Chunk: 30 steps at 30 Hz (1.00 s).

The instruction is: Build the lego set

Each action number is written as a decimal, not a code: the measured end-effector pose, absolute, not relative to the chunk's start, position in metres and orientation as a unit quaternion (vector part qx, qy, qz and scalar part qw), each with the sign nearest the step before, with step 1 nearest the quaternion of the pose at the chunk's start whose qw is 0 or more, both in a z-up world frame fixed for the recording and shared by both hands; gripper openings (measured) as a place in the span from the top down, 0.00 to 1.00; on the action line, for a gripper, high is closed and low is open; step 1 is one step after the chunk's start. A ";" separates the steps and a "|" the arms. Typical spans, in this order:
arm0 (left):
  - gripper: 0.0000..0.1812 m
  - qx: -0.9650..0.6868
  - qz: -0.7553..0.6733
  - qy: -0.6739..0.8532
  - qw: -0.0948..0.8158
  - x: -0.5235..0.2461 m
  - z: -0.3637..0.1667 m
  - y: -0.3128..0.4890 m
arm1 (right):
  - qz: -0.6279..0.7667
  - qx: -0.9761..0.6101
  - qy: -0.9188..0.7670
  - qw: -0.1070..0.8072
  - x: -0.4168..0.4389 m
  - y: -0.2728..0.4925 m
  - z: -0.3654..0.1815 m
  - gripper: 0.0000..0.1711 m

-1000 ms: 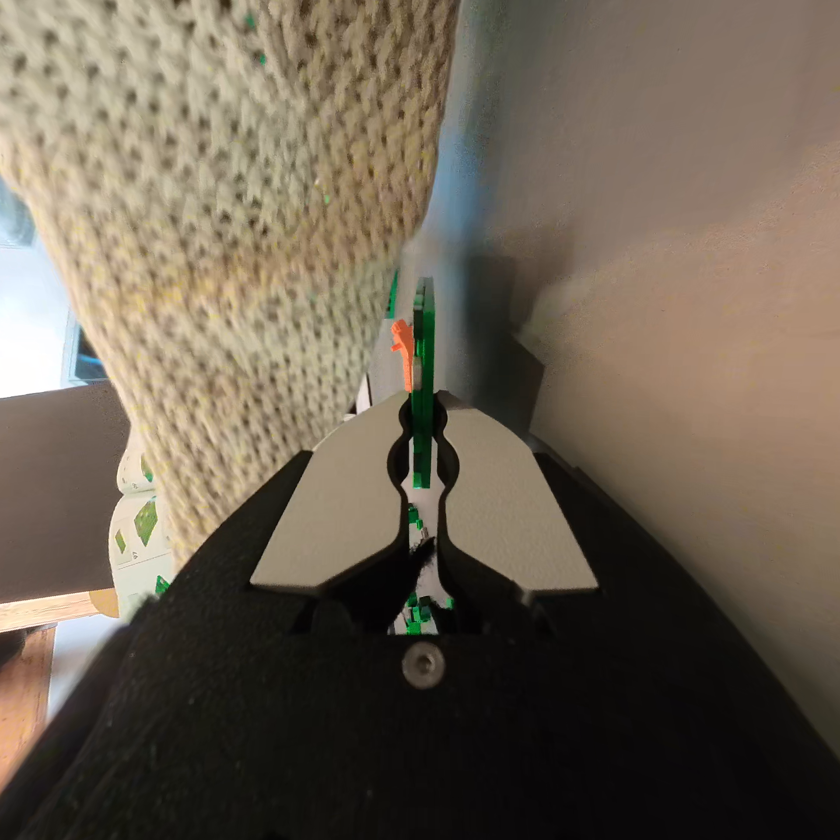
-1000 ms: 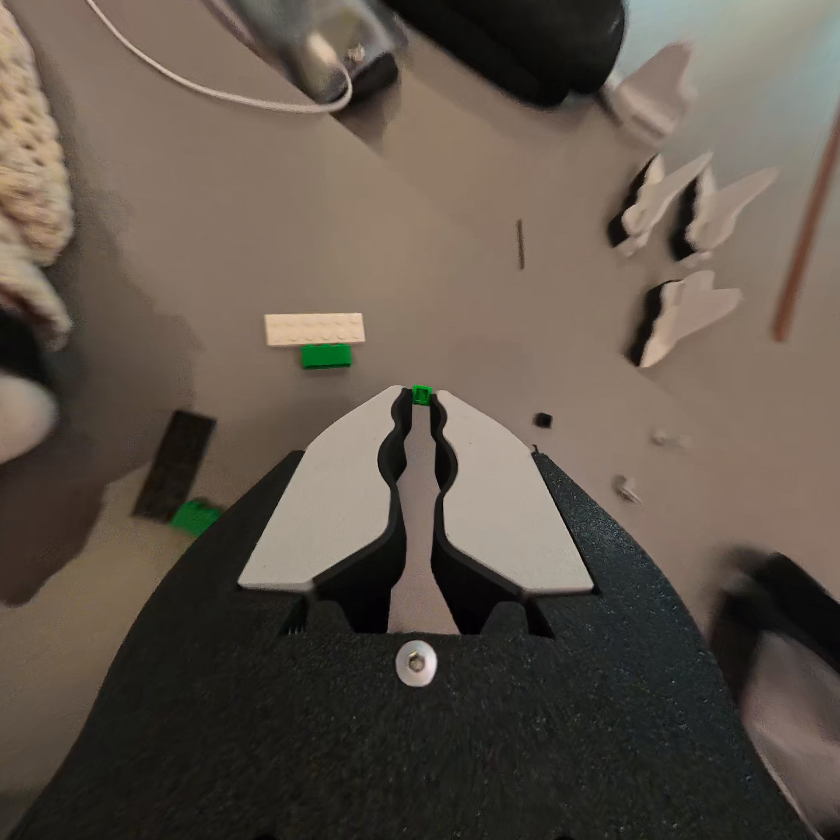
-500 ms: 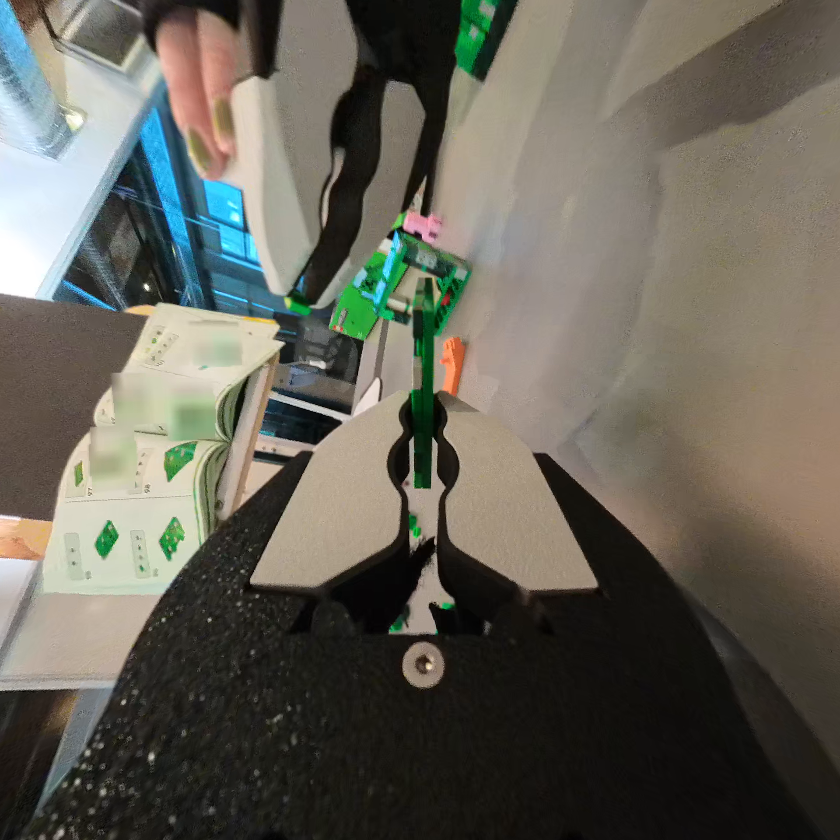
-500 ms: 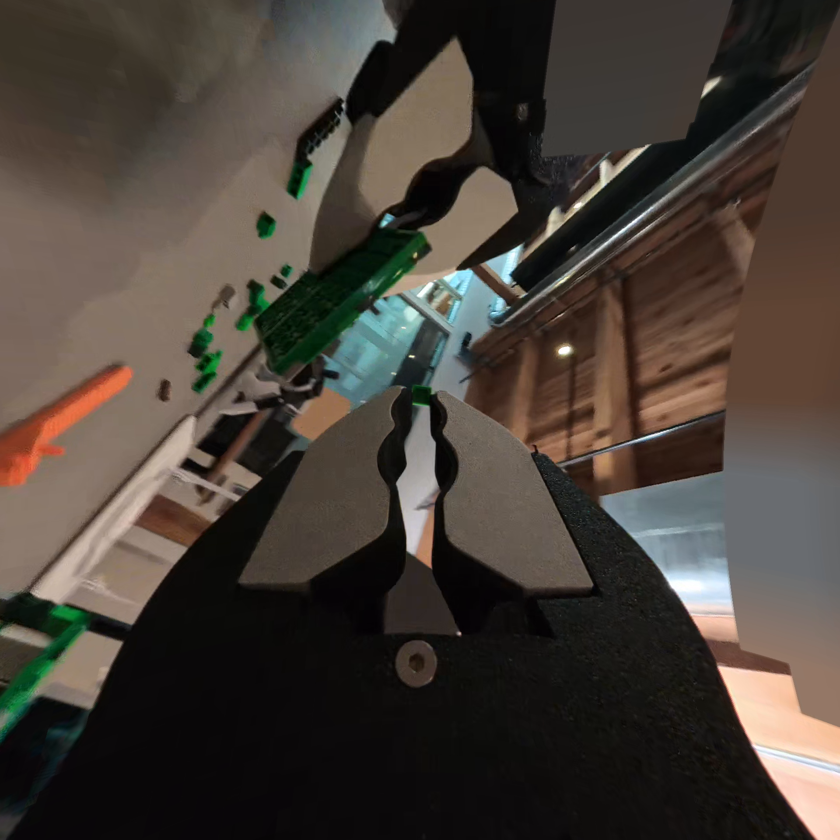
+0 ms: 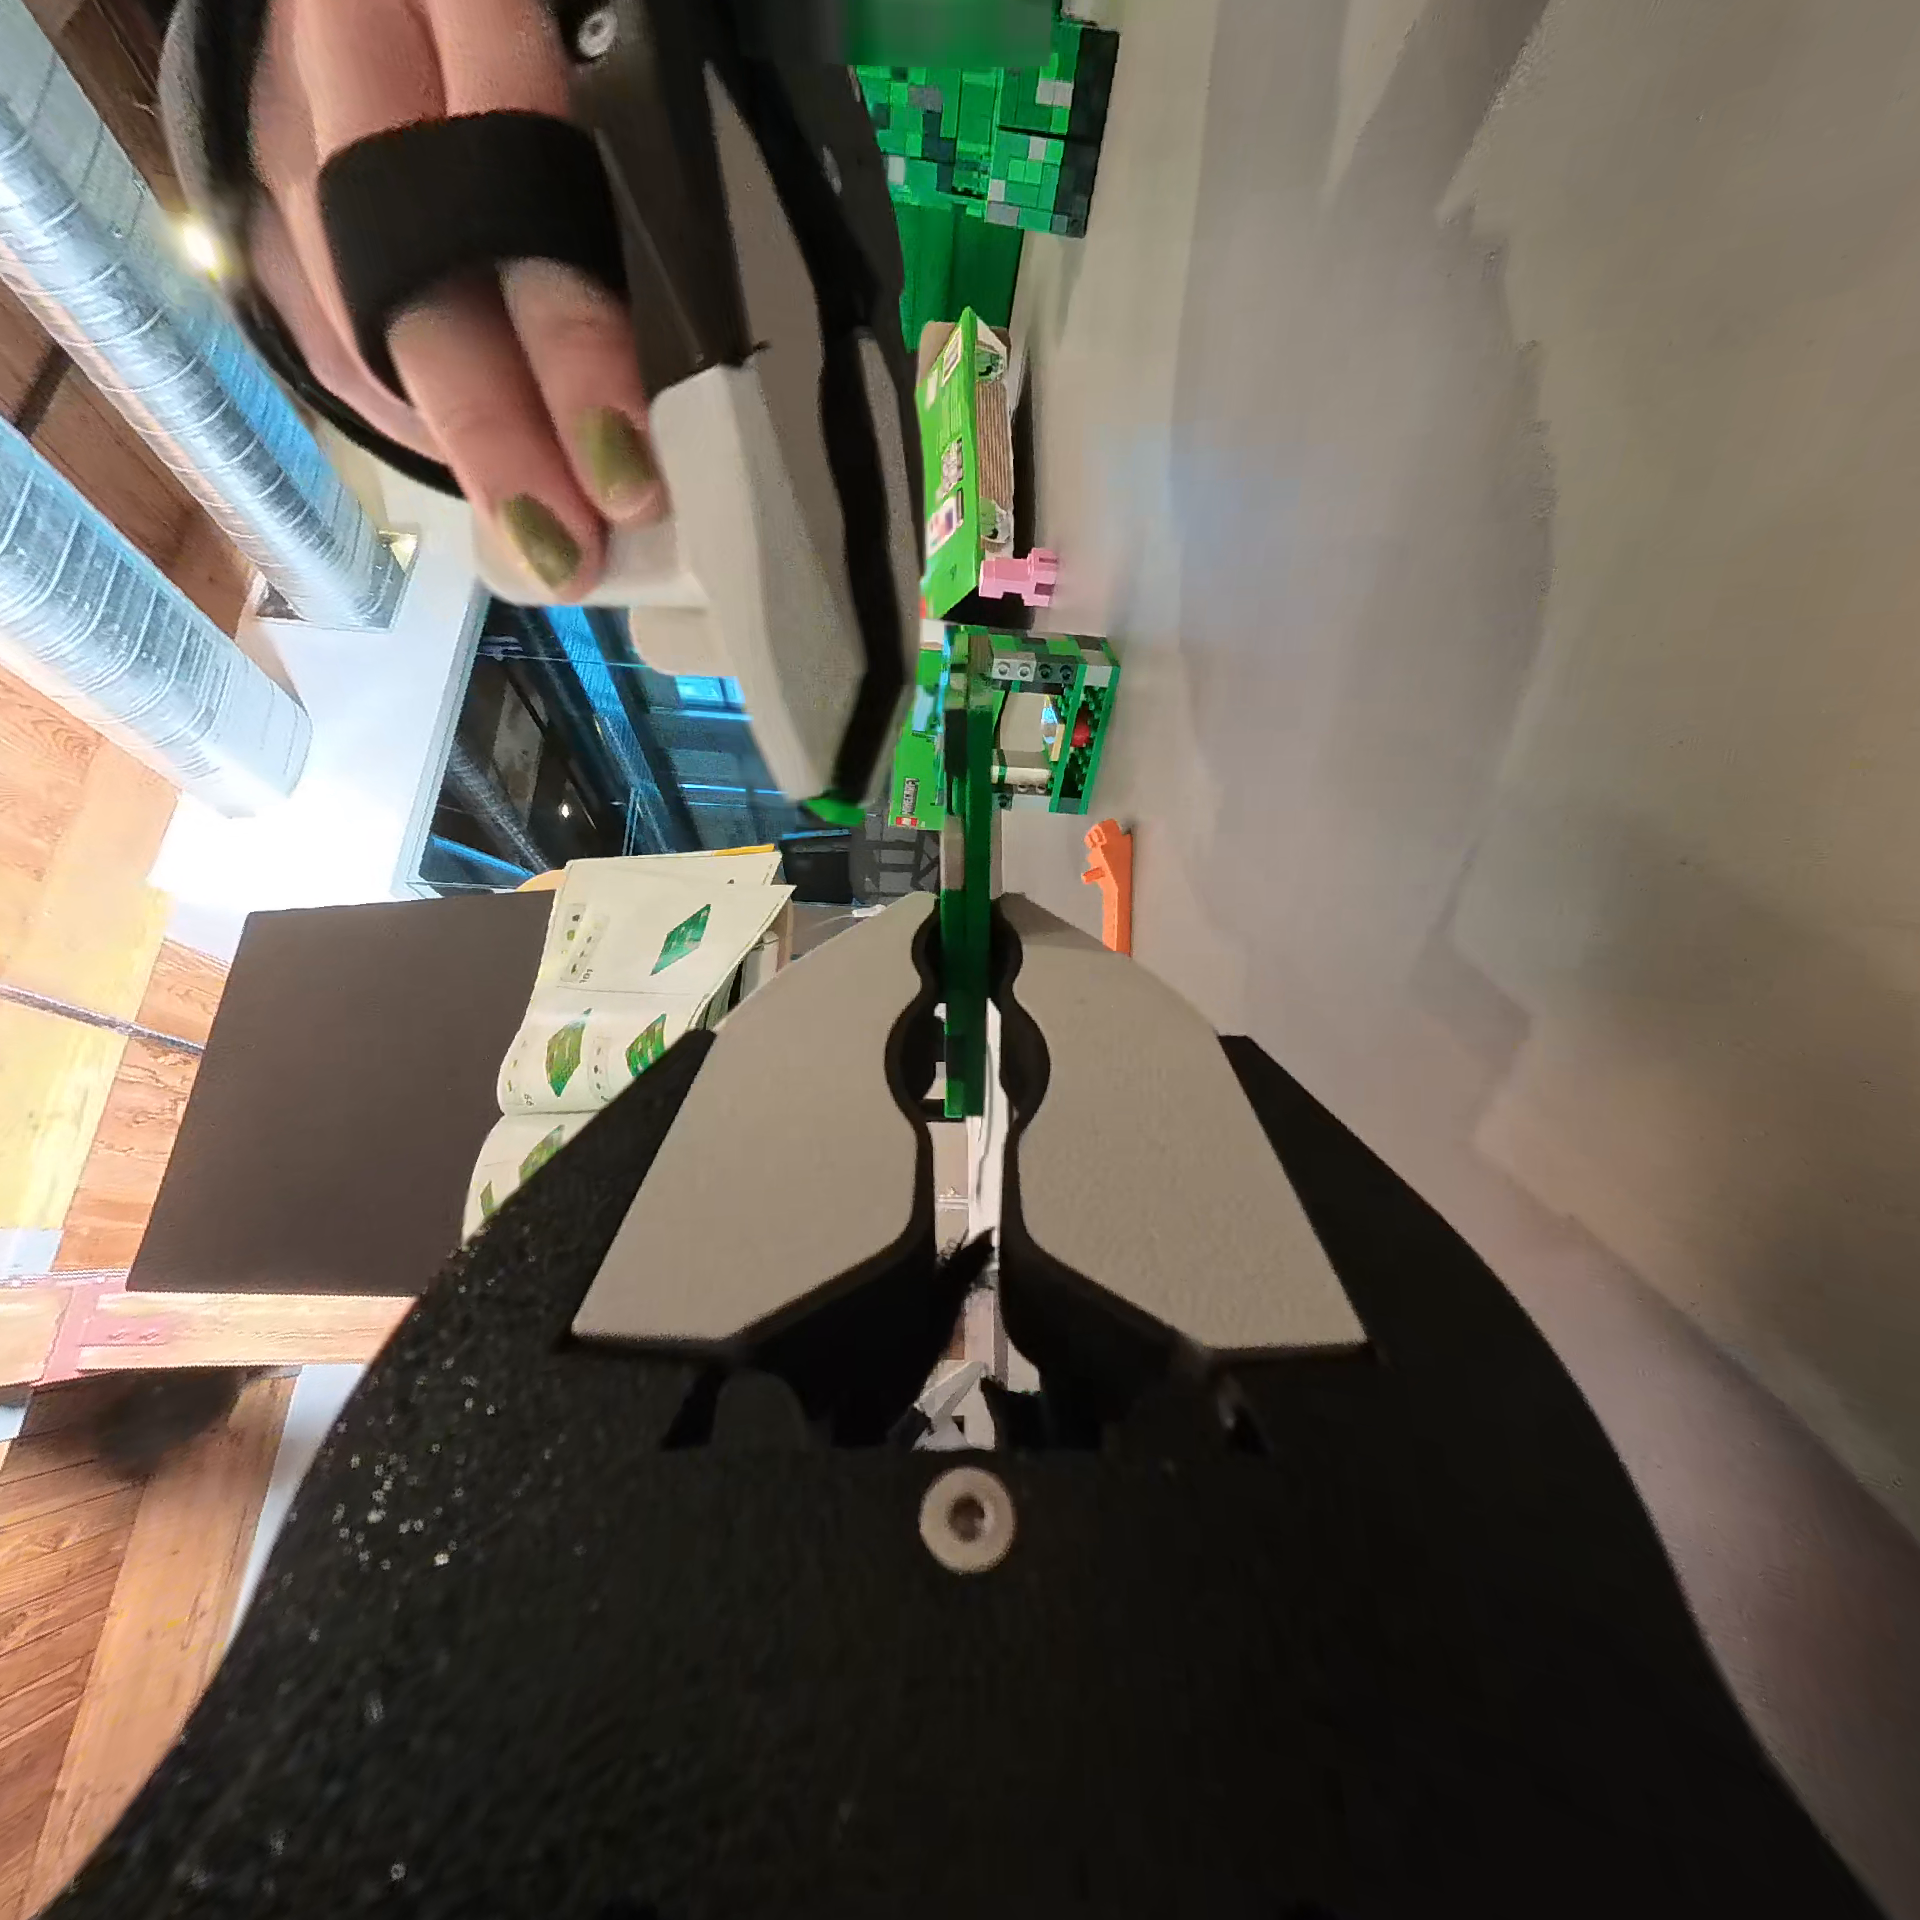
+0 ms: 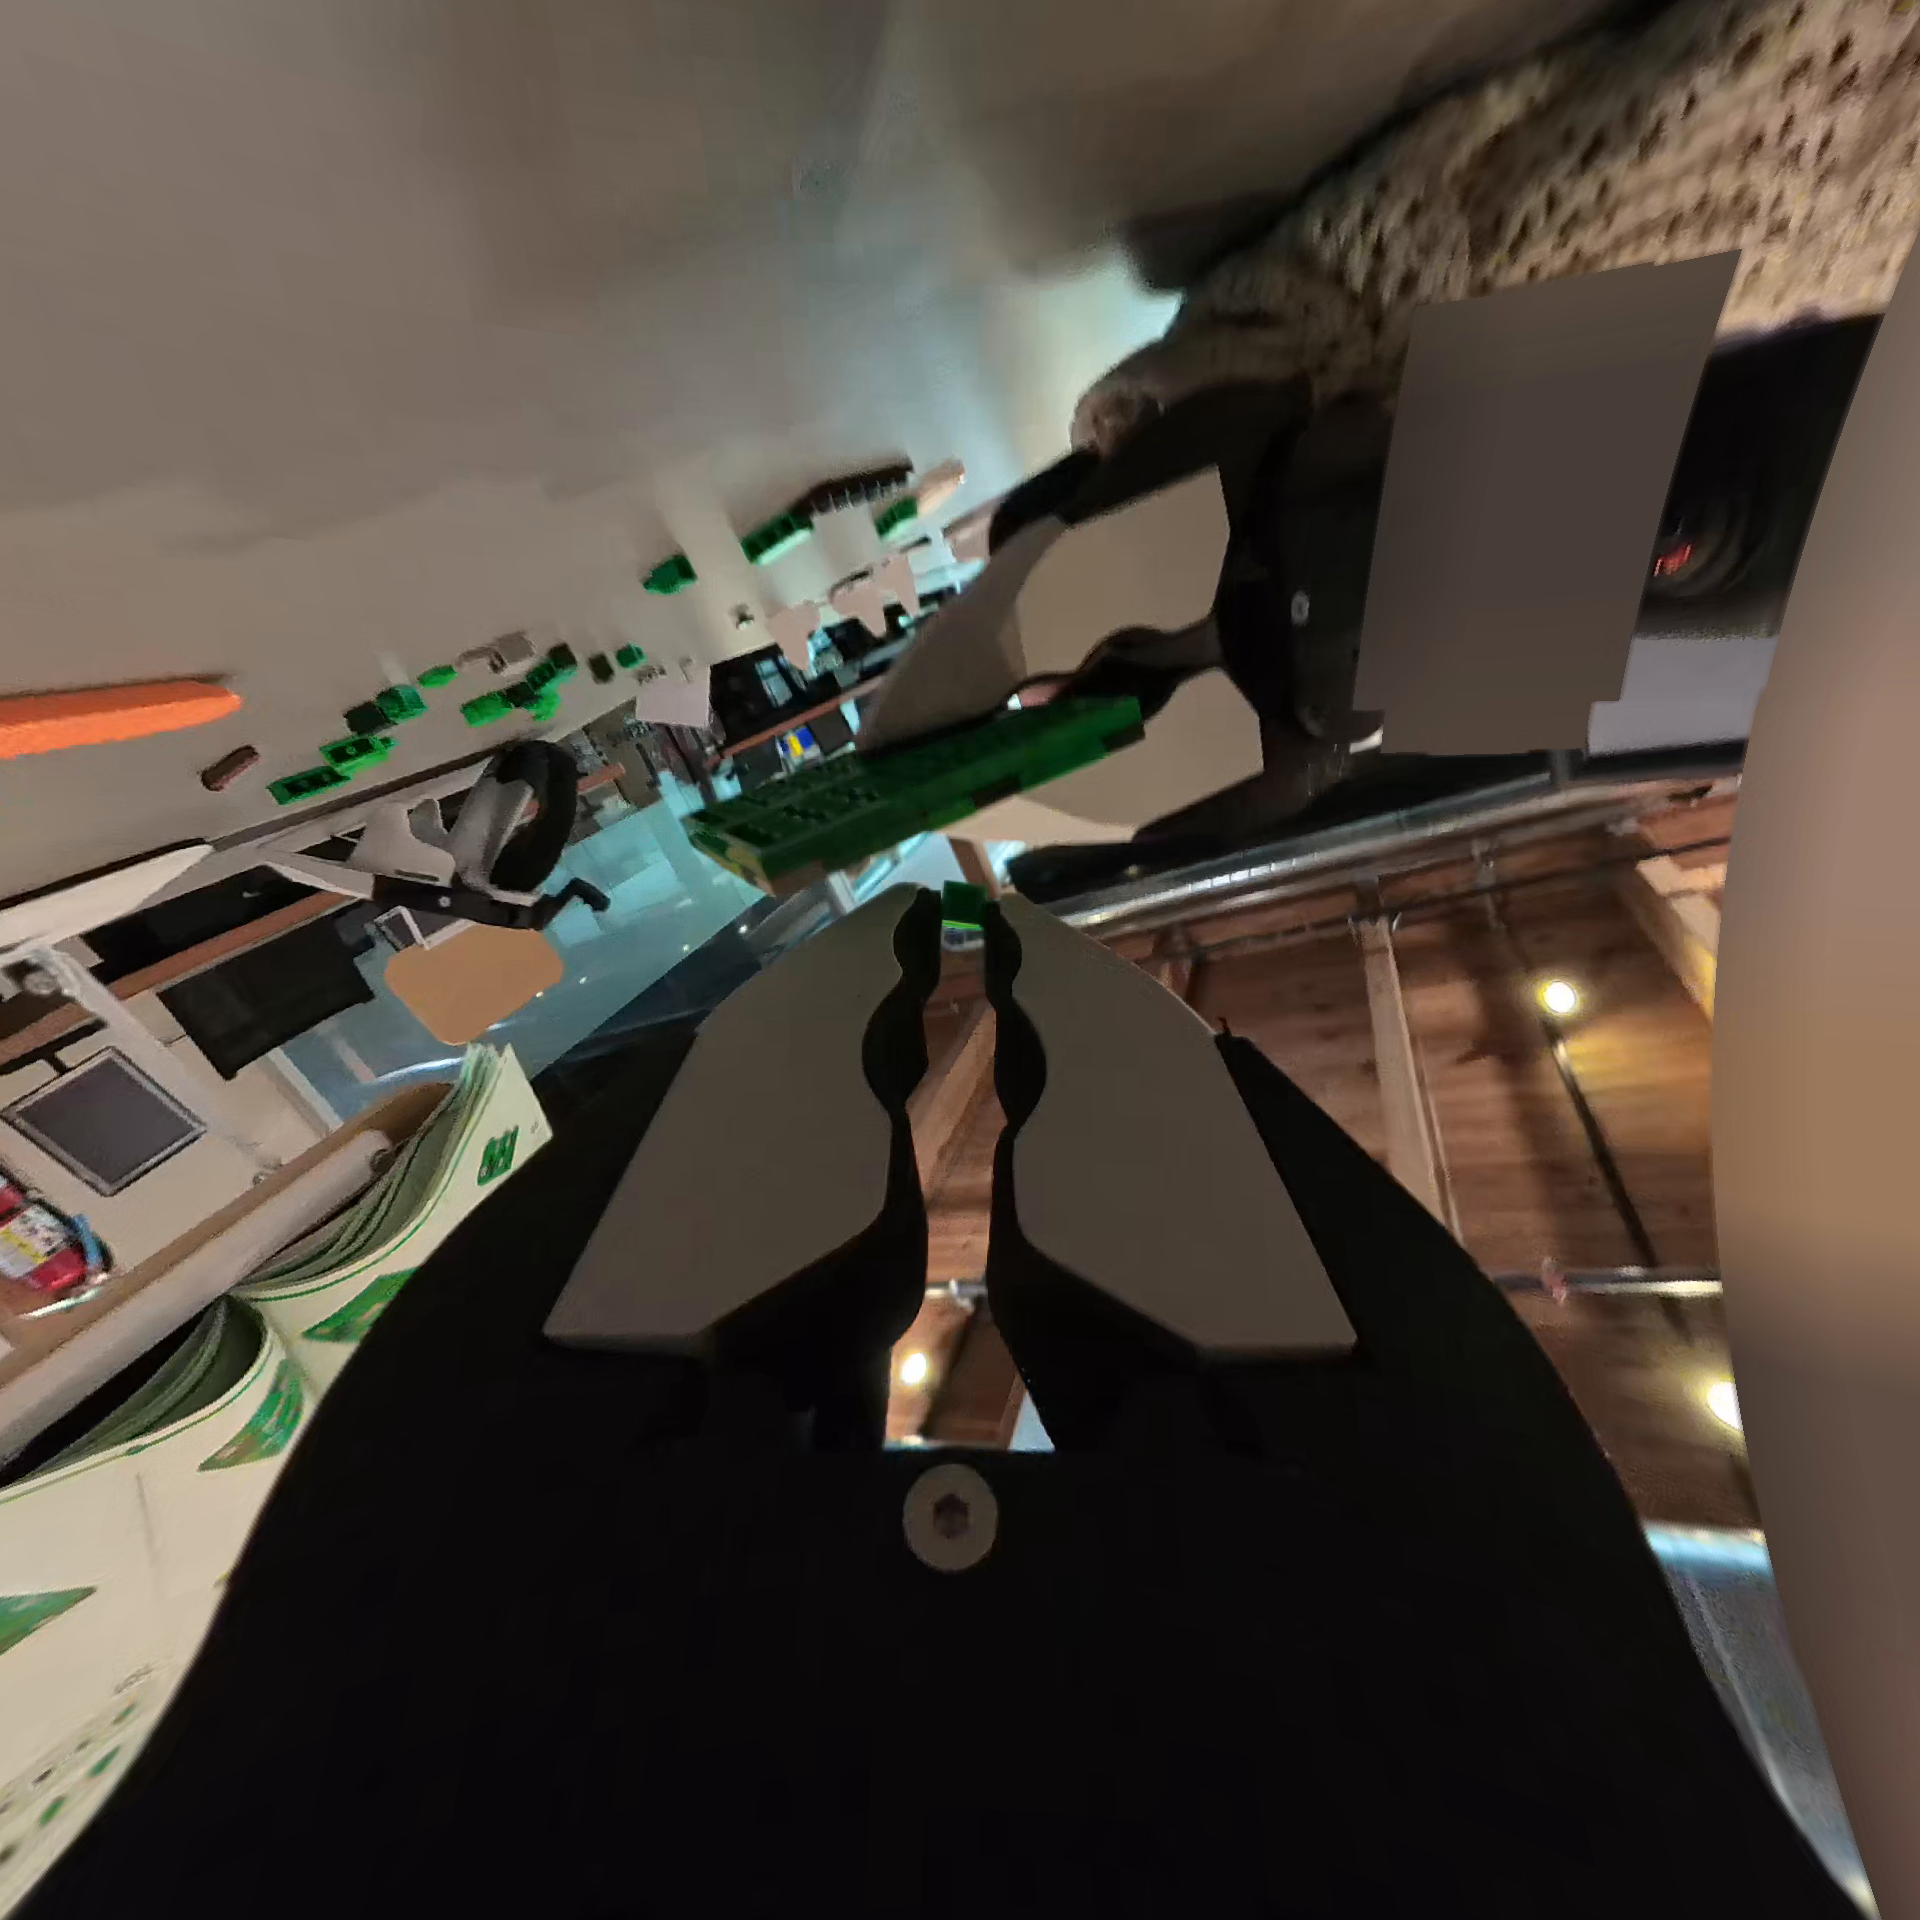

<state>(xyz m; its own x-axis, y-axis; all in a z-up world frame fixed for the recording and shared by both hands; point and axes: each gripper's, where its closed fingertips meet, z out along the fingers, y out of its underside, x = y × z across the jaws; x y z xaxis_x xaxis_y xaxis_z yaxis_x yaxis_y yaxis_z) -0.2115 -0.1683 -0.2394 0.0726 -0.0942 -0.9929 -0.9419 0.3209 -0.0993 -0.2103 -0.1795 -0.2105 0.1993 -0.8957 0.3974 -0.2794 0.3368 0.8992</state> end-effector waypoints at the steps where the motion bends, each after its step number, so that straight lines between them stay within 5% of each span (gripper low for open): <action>1: 0.97 -0.454 0.366 0.572 0.577 -0.212 -0.240 -0.168 | -0.263 0.521 -0.575 0.573 -0.208 -0.180 -0.215 0.96; 10: 0.97 -0.461 0.365 0.563 0.580 -0.217 -0.238 -0.165 | -0.239 0.490 -0.619 0.565 -0.199 -0.170 -0.211 0.88; 13: 0.97 -0.461 0.370 0.560 0.581 -0.218 -0.237 -0.164 | -0.181 0.312 -0.710 0.605 -0.205 -0.152 -0.195 0.98; 17: 0.97 -0.453 0.372 0.563 0.583 -0.215 -0.237 -0.165 | 0.158 -0.111 -0.876 0.442 -0.197 -0.162 -0.218 0.95; 20: 0.97 -0.445 0.372 0.572 0.579 -0.212 -0.239 -0.166 | 0.342 -0.240 -0.849 0.323 -0.195 -0.181 -0.206 0.93; 24: 0.97 -0.439 0.371 0.577 0.580 -0.209 -0.239 -0.167 | 0.363 -0.285 -0.858 0.224 -0.195 -0.182 -0.225 0.89; 30: 0.97 -0.438 0.374 0.585 0.571 -0.209 -0.243 -0.166 | 0.354 -0.291 -0.865 0.206 -0.201 -0.182 -0.238 0.94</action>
<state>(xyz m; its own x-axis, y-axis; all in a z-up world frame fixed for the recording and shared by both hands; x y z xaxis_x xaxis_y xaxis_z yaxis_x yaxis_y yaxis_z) -0.2085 -0.1662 -0.2428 0.0361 -0.0845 -0.9958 -0.9392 0.3375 -0.0627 -0.2013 -0.1825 -0.2376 -0.7464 0.6483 0.1501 0.3572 0.5806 -0.7316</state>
